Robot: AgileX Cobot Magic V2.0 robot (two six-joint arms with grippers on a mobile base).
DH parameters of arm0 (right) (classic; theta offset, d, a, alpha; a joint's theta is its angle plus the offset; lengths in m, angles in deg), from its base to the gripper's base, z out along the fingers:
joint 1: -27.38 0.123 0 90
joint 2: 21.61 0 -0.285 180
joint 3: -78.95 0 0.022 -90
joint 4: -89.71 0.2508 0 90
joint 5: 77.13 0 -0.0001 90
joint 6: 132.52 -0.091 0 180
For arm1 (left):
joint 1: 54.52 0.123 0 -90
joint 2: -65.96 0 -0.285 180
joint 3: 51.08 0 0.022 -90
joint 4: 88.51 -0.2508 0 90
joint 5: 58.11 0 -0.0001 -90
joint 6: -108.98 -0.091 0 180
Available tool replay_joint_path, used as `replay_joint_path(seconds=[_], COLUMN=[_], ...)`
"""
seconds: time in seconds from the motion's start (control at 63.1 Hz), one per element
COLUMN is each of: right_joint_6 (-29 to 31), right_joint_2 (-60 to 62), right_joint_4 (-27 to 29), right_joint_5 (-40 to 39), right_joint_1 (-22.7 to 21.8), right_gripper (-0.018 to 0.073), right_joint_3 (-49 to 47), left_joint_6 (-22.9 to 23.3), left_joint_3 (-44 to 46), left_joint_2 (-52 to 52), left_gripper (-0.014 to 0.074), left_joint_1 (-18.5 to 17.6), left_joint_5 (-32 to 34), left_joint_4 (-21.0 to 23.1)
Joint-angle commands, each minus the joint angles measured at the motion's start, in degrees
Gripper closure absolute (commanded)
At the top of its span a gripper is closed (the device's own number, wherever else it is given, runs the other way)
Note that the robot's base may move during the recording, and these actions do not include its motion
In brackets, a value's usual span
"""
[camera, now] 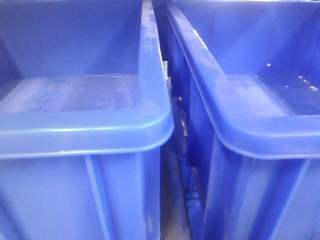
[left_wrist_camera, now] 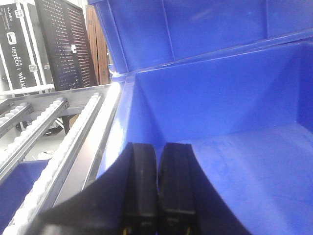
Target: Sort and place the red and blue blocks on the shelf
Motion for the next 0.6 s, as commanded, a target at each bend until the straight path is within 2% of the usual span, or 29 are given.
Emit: replay_joint_path(seconds=[0.0, 0.586], right_joint_6=[0.37, 0.37], right_joint_2=[1.04, 0.98], right_joint_4=[-0.26, -0.78], right_joint_5=[-1.09, -1.46], right_joint_1=[-0.02, -0.02], right_gripper=[0.0507, 0.0507], right_joint_3=[0.28, 0.28], left_joint_6=[0.14, 0.14], left_joint_3=[-2.34, -2.34], left_joint_2=[-1.04, -1.04], left_gripper=[0.0512, 0.0512], left_joint_1=[0.04, 0.04], left_joint_5=[0.96, 0.96], left_joint_4=[0.5, 0.5])
